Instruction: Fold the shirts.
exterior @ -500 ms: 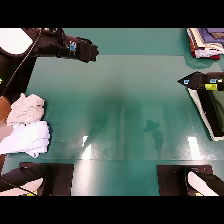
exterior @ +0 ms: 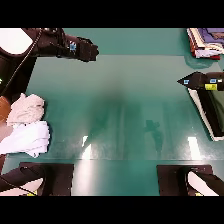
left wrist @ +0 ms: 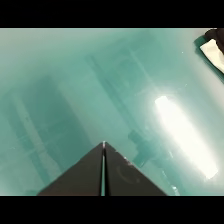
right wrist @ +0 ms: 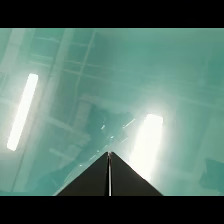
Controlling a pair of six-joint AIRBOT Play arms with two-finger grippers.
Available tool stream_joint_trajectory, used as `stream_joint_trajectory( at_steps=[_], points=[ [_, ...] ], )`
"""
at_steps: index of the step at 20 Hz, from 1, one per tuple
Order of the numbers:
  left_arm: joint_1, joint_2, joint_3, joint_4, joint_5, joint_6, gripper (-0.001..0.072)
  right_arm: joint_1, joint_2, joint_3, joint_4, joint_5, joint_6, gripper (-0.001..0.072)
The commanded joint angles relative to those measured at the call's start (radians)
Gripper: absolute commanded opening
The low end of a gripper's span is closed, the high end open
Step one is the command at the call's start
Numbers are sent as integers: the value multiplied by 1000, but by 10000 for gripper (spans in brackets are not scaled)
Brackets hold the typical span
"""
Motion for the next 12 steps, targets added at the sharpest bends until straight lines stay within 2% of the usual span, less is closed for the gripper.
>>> stream_joint_trajectory(
  at_steps=[1,6,9,12],
  points=[
    [0,0,0,0,0,0,23,1,1,0,1,2,0,13],
    [4,3,1,20,69,7,23,1,1,0,1,6,0,13],
    [72,24,1,163,-96,-3,23,1,1,0,2,6,1,13],
    [226,34,-29,309,-287,-31,23,1,1,0,2,15,1,13]
  ],
)
